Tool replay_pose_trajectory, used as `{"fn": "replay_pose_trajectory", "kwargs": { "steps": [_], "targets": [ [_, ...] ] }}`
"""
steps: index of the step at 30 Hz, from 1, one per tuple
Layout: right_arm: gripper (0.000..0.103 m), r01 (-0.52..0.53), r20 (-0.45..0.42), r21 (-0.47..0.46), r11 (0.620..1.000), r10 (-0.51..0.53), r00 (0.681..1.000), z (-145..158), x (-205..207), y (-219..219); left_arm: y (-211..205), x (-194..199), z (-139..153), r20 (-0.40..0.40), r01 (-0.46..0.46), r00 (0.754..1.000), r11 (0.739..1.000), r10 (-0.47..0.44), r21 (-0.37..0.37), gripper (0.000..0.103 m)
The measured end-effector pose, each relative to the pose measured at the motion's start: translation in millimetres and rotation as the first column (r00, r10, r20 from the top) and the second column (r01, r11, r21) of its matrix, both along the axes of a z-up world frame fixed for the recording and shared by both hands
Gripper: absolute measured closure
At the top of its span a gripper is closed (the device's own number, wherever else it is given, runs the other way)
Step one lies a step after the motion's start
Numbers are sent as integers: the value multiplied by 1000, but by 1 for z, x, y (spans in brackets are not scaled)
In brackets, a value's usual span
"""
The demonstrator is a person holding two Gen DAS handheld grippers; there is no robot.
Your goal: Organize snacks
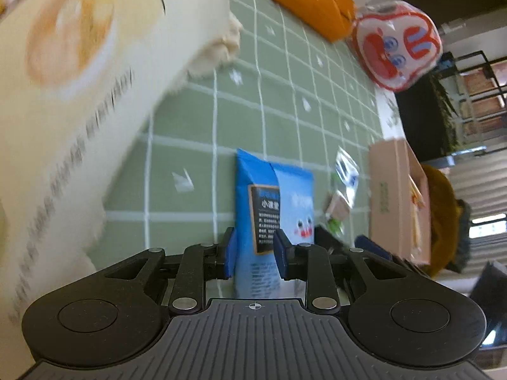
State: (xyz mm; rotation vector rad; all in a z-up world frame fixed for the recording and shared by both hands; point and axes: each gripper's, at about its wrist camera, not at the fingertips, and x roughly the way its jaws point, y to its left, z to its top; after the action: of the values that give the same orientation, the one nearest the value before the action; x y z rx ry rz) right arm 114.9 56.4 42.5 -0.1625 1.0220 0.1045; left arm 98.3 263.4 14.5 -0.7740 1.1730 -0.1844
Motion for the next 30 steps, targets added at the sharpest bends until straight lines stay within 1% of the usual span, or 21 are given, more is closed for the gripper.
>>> {"fn": "replay_pose_trajectory", "kwargs": {
  "steps": [1,3,5,8,12,14,15,16,17,19,21,24,27,29,30],
  "targets": [
    [27,16,-6,32,999,-15,1000,2,-1,-9,-3,-4,2,13,5,1000,1000,-5,18,74],
    [24,55,-5,103,993,-55,998,8,-5,-27,-9,-12,9,40,13,999,996,-16,92,74],
    [20,85,1,139,987,-86,996,12,-1,-38,-16,-18,14,54,33,998,988,-41,149,74],
    [20,110,-14,151,982,-109,994,10,16,-43,-30,-24,18,60,89,993,978,-102,188,74],
    [20,126,-40,153,980,-121,992,-3,43,-39,-37,-33,22,70,102,990,971,-119,216,74],
    [20,124,-45,155,980,-118,992,-7,50,-37,-42,-37,24,80,105,989,964,-128,245,74],
    [26,114,-40,149,982,-109,993,-9,49,-35,-45,-38,25,84,113,987,958,-139,263,74],
    [35,103,-36,134,986,-99,994,-9,48,-34,-48,-38,25,83,120,986,954,-148,274,74],
    [39,91,-23,111,990,-89,996,-9,43,-32,-51,-38,24,78,126,985,951,-153,281,74],
    [51,65,-15,101,993,-64,998,-7,32,-35,-54,-36,22,72,132,985,948,-158,289,74],
    [53,59,-26,105,993,-56,998,-4,19,-42,-57,-33,21,72,130,985,949,-157,288,74],
    [53,62,-22,92,994,-61,998,-3,-4,-58,-62,-27,19,79,137,983,951,-164,277,74],
    [53,88,-22,93,992,-86,996,-2,-24,-78,-62,-18,13,86,130,984,964,-153,232,74],
    [47,82,-22,94,992,-80,997,1,-30,-83,-58,-15,13,85,102,989,970,-124,222,74],
    [39,73,-21,108,992,-71,997,4,-34,-84,-56,-15,15,89,92,989,971,-114,222,74]
  ]
}}
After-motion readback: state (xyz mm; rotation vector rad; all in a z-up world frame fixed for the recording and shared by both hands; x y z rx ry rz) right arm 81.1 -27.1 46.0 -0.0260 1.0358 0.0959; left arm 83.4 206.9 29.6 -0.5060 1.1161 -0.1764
